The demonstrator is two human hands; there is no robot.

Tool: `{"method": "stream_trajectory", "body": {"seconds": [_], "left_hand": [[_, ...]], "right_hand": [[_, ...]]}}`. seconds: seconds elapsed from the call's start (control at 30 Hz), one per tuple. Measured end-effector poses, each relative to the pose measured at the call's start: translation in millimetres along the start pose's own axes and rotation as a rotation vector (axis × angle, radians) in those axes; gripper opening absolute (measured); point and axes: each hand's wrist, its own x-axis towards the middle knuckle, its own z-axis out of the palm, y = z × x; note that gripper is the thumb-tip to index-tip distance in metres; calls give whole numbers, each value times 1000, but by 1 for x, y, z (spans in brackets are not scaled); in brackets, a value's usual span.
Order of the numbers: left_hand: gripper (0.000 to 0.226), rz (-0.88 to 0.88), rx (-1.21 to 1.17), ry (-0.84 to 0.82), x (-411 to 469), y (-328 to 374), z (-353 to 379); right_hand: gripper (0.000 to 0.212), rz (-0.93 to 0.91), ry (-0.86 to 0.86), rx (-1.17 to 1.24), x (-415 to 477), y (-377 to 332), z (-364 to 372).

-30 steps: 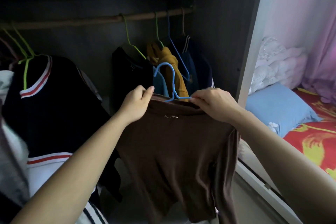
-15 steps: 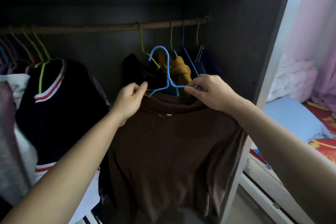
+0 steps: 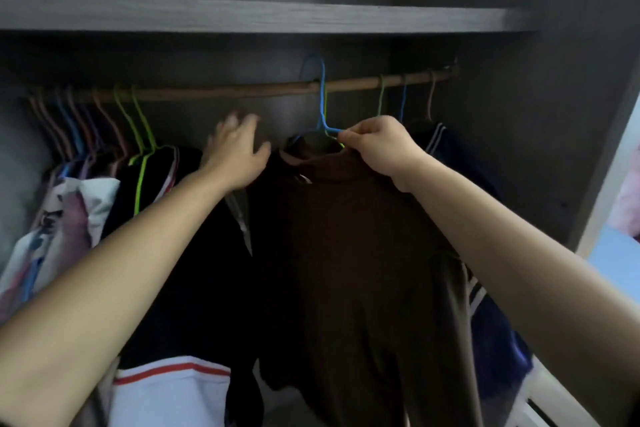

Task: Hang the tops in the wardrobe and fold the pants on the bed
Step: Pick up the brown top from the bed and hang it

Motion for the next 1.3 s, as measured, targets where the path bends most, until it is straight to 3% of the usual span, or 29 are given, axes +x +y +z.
{"method": "stream_trajectory", "body": {"seconds": [0.17, 0.27, 0.4, 0.53, 0.8, 0.93, 1.03, 1.2, 1.3], "left_hand": [[82, 22, 230, 103, 41, -40, -14], [85, 18, 300, 74, 52, -56, -5], [88, 70, 336, 169, 54, -70, 10], [91, 108, 351, 211, 55, -76, 16], [101, 69, 319, 95, 55, -69, 3], [83, 19, 225, -15, 51, -57, -11], [58, -6, 54, -36, 7, -29, 5], [55, 83, -254, 227, -126, 24, 77], [55, 74, -362, 76, -212, 63, 124]], "right_hand": [[23, 89, 62, 175, 49, -14, 40], [29, 60, 72, 155, 67, -18, 70], [30, -32, -30, -62, 71, -6, 123], [31, -3, -77, -24, 58, 10, 168], [36, -20, -38, -93, 41, 21, 163], [43, -79, -3, -169, 12, 28, 135], [48, -154, 121, -287, -37, 52, 113], [54, -218, 251, -557, -128, 117, 89], [59, -110, 211, -712, -199, 171, 70]]}}
